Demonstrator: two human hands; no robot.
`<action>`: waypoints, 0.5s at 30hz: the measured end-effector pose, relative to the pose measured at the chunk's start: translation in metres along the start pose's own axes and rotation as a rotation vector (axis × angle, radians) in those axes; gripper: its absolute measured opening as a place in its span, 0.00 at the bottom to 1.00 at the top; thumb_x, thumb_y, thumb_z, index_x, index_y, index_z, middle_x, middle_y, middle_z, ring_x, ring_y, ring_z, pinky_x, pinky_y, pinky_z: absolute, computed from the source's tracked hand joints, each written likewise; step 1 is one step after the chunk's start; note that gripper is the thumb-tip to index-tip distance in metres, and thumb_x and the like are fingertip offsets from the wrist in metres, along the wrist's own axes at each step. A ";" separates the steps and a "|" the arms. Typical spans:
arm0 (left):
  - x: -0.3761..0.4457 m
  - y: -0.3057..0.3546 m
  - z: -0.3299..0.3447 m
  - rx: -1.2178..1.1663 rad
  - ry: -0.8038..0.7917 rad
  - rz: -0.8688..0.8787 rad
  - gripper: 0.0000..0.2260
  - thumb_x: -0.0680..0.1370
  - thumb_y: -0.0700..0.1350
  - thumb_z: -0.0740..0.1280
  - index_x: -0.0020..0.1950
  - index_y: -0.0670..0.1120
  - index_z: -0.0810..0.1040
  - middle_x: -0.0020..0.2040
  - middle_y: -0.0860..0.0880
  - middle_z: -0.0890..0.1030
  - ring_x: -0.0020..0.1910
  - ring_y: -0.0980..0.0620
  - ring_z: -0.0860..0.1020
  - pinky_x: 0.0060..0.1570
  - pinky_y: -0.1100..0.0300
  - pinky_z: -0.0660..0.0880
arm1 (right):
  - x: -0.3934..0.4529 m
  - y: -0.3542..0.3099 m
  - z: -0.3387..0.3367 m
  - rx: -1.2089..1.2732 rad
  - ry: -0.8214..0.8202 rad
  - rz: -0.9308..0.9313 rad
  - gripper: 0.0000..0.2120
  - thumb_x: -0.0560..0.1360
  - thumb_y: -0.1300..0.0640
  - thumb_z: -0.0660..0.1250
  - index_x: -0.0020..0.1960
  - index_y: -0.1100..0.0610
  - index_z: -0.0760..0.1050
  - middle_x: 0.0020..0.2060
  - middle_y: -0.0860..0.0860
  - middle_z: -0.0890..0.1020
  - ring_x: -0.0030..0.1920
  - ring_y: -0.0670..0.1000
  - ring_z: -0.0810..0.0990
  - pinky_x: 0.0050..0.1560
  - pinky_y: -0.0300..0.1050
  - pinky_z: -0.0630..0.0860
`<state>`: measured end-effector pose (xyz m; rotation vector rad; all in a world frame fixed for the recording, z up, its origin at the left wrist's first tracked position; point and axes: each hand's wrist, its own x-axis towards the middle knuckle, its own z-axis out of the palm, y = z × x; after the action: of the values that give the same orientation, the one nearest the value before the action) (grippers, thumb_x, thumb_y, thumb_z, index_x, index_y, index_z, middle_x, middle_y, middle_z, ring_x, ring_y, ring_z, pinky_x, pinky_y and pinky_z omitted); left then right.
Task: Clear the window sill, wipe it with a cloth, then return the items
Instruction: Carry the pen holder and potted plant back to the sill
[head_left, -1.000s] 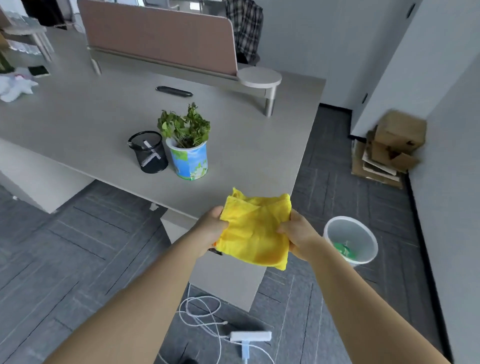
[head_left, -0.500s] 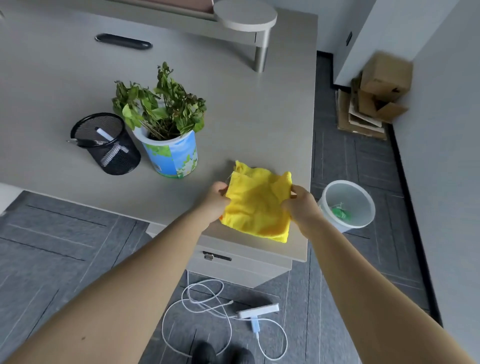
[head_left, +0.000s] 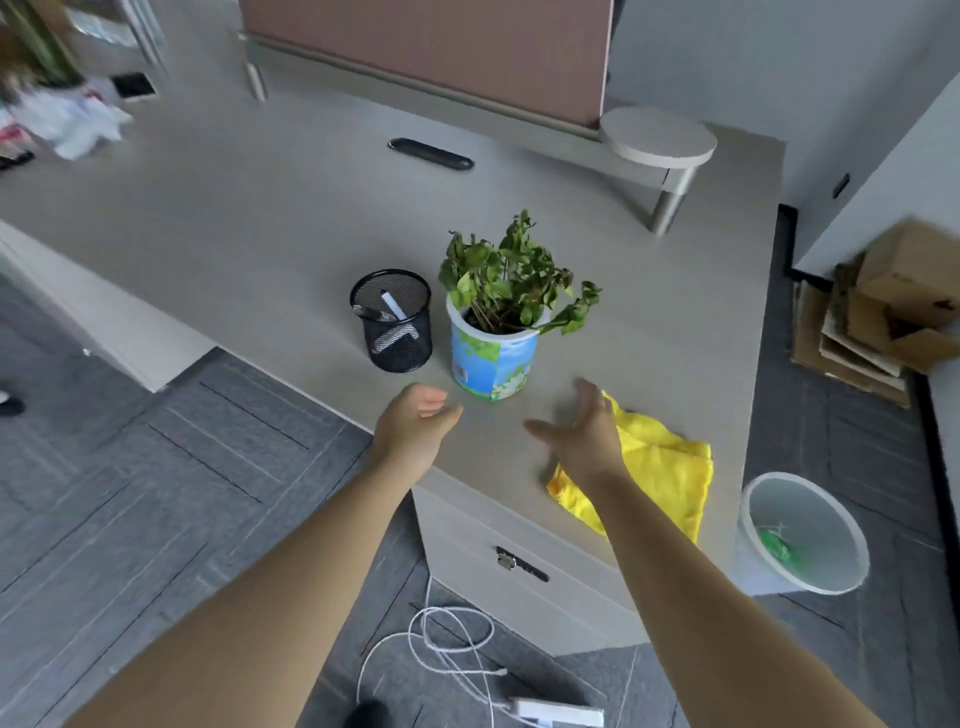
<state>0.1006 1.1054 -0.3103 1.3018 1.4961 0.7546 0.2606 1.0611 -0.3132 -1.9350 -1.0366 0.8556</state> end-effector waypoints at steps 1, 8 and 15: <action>0.006 -0.002 -0.009 0.001 0.030 0.011 0.14 0.72 0.40 0.67 0.56 0.38 0.74 0.59 0.38 0.77 0.54 0.47 0.74 0.56 0.58 0.68 | 0.005 -0.005 0.010 0.010 -0.015 0.004 0.40 0.66 0.60 0.75 0.72 0.61 0.59 0.69 0.58 0.66 0.69 0.55 0.64 0.70 0.45 0.61; 0.069 -0.023 -0.046 0.002 0.139 0.074 0.33 0.67 0.41 0.73 0.67 0.38 0.60 0.67 0.39 0.63 0.67 0.43 0.64 0.68 0.52 0.62 | 0.044 -0.019 0.073 0.069 0.177 -0.079 0.54 0.56 0.58 0.80 0.73 0.65 0.52 0.70 0.63 0.62 0.73 0.61 0.59 0.73 0.56 0.57; 0.144 -0.046 -0.051 -0.123 -0.063 0.199 0.43 0.52 0.51 0.77 0.63 0.51 0.63 0.66 0.44 0.70 0.66 0.46 0.70 0.68 0.43 0.66 | 0.073 -0.007 0.098 0.285 0.338 -0.126 0.48 0.52 0.56 0.78 0.66 0.53 0.56 0.61 0.50 0.69 0.62 0.48 0.70 0.62 0.28 0.68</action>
<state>0.0438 1.2404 -0.3740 1.3811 1.2621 0.9108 0.2094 1.1578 -0.3687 -1.6806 -0.7793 0.5473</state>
